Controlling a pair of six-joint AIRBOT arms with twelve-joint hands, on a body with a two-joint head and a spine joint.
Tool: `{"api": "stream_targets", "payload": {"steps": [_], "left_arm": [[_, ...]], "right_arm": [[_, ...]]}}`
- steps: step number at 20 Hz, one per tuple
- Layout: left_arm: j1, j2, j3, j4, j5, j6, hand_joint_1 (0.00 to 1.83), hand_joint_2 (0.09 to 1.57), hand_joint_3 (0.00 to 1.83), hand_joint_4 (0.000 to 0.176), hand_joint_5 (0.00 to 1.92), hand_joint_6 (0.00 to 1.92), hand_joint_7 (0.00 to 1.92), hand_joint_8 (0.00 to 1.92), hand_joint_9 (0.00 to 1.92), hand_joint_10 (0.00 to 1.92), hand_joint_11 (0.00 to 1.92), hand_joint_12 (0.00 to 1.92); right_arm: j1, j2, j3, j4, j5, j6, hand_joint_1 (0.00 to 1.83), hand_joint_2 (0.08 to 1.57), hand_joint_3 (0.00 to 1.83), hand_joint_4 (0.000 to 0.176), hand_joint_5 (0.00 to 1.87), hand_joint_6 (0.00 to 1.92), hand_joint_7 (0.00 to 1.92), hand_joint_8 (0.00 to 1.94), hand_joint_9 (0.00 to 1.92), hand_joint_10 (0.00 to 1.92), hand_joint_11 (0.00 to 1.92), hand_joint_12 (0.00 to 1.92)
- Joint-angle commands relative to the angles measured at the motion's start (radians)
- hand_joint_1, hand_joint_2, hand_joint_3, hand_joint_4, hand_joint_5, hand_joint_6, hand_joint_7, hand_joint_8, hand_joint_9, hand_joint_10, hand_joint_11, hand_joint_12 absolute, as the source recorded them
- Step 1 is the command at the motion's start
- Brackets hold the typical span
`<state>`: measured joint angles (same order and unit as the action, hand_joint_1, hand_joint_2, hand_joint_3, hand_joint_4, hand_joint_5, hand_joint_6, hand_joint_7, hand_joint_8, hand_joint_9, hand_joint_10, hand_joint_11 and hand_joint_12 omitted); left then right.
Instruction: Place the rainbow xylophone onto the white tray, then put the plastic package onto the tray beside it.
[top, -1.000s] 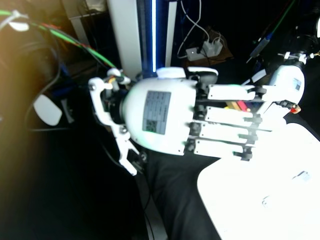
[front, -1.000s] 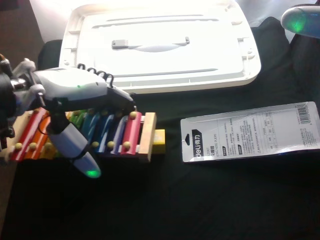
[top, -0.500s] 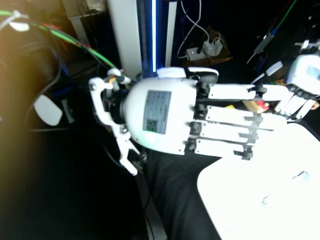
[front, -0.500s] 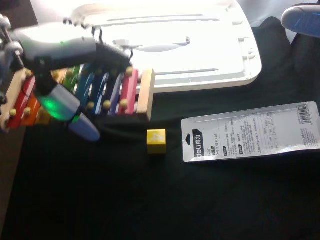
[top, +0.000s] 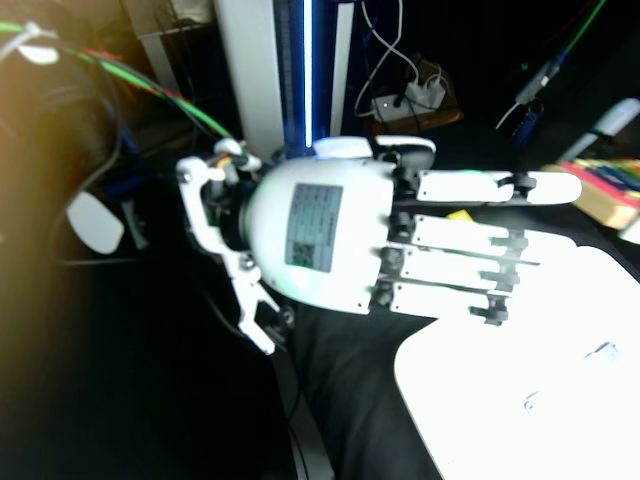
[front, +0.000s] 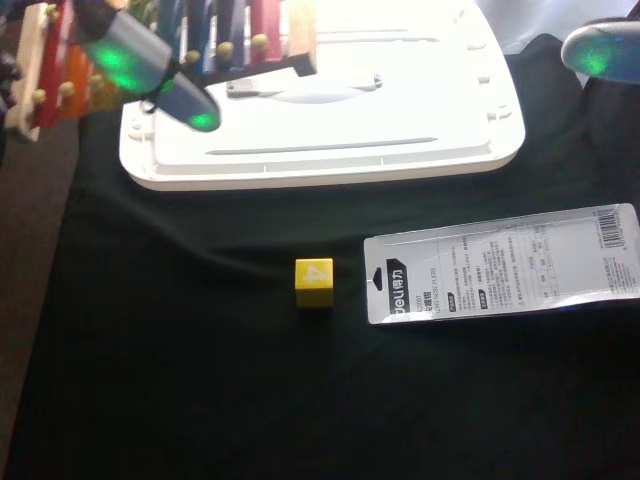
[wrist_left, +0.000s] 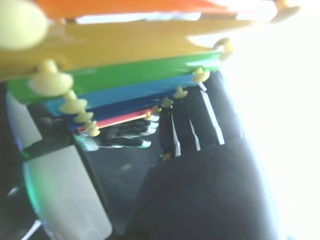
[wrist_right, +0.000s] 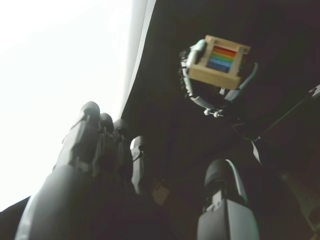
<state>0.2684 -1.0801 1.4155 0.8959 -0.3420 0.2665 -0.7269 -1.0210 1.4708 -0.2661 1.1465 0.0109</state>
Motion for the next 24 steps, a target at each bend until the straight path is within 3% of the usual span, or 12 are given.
{"api": "stream_targets", "payload": {"steps": [1, 7, 8, 9, 10, 11, 13, 14, 16, 17, 22, 24], "left_arm": [[-0.02, -0.02, 0.021, -0.029, -0.036, -0.002, 1.19, 1.2, 0.0, 0.0, 0.7, 1.36, 0.93, 1.12, 0.94, 0.62, 0.79, 1.28], [-0.034, -0.172, 0.197, -0.061, 0.033, -0.003, 1.17, 1.21, 0.0, 0.0, 0.72, 1.4, 0.86, 1.17, 0.84, 0.73, 0.69, 1.27], [-0.034, -0.198, 0.231, -0.079, 0.039, -0.003, 1.16, 1.22, 0.0, 0.012, 0.72, 1.41, 0.82, 1.21, 0.81, 0.72, 0.66, 1.25], [-0.035, -0.217, 0.259, -0.093, 0.043, -0.003, 1.16, 1.22, 0.0, 0.014, 0.72, 1.41, 0.81, 1.22, 0.79, 0.71, 0.65, 1.24], [-0.036, -0.238, 0.284, -0.113, 0.042, -0.003, 1.16, 1.23, 0.0, 0.002, 0.69, 1.44, 0.83, 1.22, 0.76, 0.69, 0.58, 1.22], [-0.033, -0.257, 0.31, -0.182, 0.03, 0.029, 1.15, 1.23, 0.0, 0.011, 0.71, 1.43, 0.81, 1.21, 0.77, 0.57, 0.58, 1.13], [-0.001, -0.292, 0.371, -0.304, -0.02, 0.045, 1.14, 1.25, 0.0, 0.026, 0.71, 1.45, 0.75, 1.3, 0.72, 0.53, 0.49, 1.16], [0.008, -0.306, 0.397, -0.346, -0.03, 0.045, 1.14, 1.24, 0.0, 0.029, 0.71, 1.41, 0.78, 1.29, 0.75, 0.57, 0.54, 1.23], [0.012, -0.33, 0.437, -0.371, -0.032, 0.045, 1.15, 1.23, 0.0, 0.024, 0.71, 1.4, 0.79, 1.29, 0.81, 0.54, 0.66, 1.15], [0.012, -0.342, 0.452, -0.373, -0.03, 0.045, 1.16, 1.22, 0.0, 0.0, 0.7, 1.37, 0.84, 1.25, 0.83, 0.54, 0.63, 1.15], [0.014, -0.411, 0.521, -0.382, -0.034, 0.041, 1.19, 1.2, 0.0, 0.0, 0.72, 1.32, 0.92, 1.15, 0.93, 0.44, 0.65, 1.18], [0.026, -0.435, 0.546, -0.406, -0.049, 0.036, 1.18, 1.19, 0.0, 0.0, 0.73, 1.33, 0.92, 1.12, 0.94, 0.45, 0.7, 1.31]], "right_arm": [[0.017, -0.002, 0.003, 0.057, 0.103, 0.009, 0.6, 0.9, 0.0, 0.137, 0.17, 0.0, 0.22, 0.0, 0.17, 0.01, 0.22, 0.04], [0.033, -0.014, 0.003, 0.042, 0.103, 0.009, 0.66, 0.8, 0.0, 0.113, 0.23, 0.0, 0.29, 0.0, 0.24, 0.01, 0.26, 0.08], [0.034, -0.019, 0.003, 0.041, 0.104, 0.009, 0.66, 0.78, 0.0, 0.11, 0.23, 0.01, 0.3, 0.0, 0.25, 0.01, 0.27, 0.09], [0.034, -0.023, 0.004, 0.041, 0.108, 0.009, 0.67, 0.76, 0.0, 0.109, 0.24, 0.01, 0.3, 0.01, 0.26, 0.0, 0.24, 0.23], [0.035, -0.027, 0.004, 0.041, 0.113, 0.009, 0.68, 0.76, 0.0, 0.109, 0.25, 0.0, 0.32, 0.0, 0.28, 0.0, 0.14, 0.51], [0.039, -0.03, 0.004, 0.04, 0.118, 0.009, 0.7, 0.76, 0.0, 0.102, 0.25, 0.0, 0.34, 0.0, 0.3, 0.0, 0.07, 0.8], [0.062, -0.039, 0.004, 0.02, 0.118, 0.011, 0.7, 0.73, 0.0, 0.1, 0.27, 0.0, 0.36, 0.0, 0.34, 0.0, 0.0, 1.05], [0.072, -0.042, 0.005, 0.01, 0.118, 0.013, 0.71, 0.73, 0.0, 0.095, 0.28, 0.0, 0.37, 0.0, 0.34, 0.0, 0.0, 1.07], [0.091, -0.046, 0.007, -0.005, 0.118, 0.015, 0.71, 0.76, 0.0, 0.084, 0.29, 0.0, 0.37, 0.0, 0.34, 0.0, 0.0, 1.11], [0.101, -0.05, 0.008, -0.015, 0.118, 0.015, 0.72, 0.76, 0.0, 0.08, 0.28, 0.0, 0.37, 0.0, 0.33, 0.0, 0.0, 1.09], [0.121, -0.08, 0.028, -0.038, 0.119, 0.048, 0.73, 0.76, 0.0, 0.092, 0.27, 0.0, 0.35, 0.0, 0.32, 0.0, 0.0, 1.0], [0.132, -0.084, 0.029, -0.046, 0.119, 0.052, 0.72, 0.77, 0.0, 0.076, 0.26, 0.0, 0.35, 0.0, 0.31, 0.0, 0.0, 1.02]]}}
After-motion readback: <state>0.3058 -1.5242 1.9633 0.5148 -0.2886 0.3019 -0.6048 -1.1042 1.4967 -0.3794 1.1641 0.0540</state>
